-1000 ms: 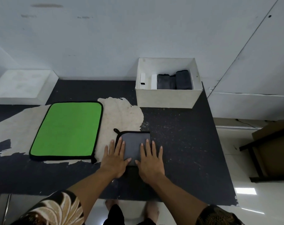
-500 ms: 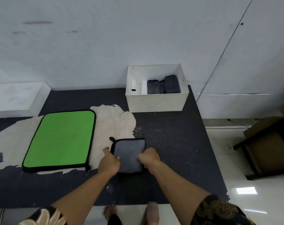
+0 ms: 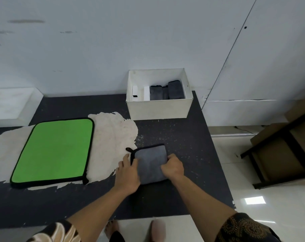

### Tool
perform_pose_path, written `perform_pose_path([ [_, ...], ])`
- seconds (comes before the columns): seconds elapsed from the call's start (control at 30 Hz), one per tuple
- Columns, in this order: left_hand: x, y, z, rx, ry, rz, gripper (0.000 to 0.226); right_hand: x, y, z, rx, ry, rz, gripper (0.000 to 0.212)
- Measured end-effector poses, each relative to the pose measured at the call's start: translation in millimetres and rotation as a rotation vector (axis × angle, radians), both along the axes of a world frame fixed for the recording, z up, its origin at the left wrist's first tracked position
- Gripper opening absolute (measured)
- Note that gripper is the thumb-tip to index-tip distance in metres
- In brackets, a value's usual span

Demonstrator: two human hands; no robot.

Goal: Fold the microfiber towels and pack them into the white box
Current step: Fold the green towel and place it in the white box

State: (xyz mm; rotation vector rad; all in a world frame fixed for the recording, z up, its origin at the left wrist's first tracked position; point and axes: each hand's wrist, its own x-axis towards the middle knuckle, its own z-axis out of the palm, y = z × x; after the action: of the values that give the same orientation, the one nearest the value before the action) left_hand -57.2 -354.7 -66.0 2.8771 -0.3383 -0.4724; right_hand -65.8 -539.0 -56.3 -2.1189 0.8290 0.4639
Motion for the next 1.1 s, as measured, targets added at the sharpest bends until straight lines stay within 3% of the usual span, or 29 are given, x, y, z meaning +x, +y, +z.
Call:
perform_pose_path([
  [0.1,-2,4,-4,0.178,-0.154,-0.284,0.081,-1,1,-1,-0.055,-0.017,0.035,0.037],
  [0.27,0,1,-2,0.246,-0.175,-0.593,0.093,-4,8,0,-0.145,-0.084,0.11,0.048],
  [0.5,5,-12,-3,0.288,-0.05,-0.65,0.091,-6,10,3,-0.198,-0.151,0.159,0.052],
  [0.6,1,-15,-3,0.232,-0.092,-0.537,0.095,-8,12,5,-0.235,-0.197,0.177,0.049],
  [0.7,0,-13,-3,0.172,-0.146,-0.289,0.094,-11,18,9,-0.267,-0.253,0.186,0.05],
  [0.87,7,-7,-5,-0.096,0.07,-0.281,0.074,-17,37,13,-0.32,-0.42,0.296,0.051],
  [0.97,18,-9,3,-0.49,0.257,0.173,0.031,-21,49,13,-0.315,-0.48,0.418,0.054],
  [1.03,27,-10,10,-0.741,0.467,0.519,0.046,-24,56,12,-0.307,-0.503,0.482,0.055],
  [1.1,34,-8,15,-0.843,0.594,0.64,0.059,-27,61,11,-0.3,-0.531,0.535,0.05],
])
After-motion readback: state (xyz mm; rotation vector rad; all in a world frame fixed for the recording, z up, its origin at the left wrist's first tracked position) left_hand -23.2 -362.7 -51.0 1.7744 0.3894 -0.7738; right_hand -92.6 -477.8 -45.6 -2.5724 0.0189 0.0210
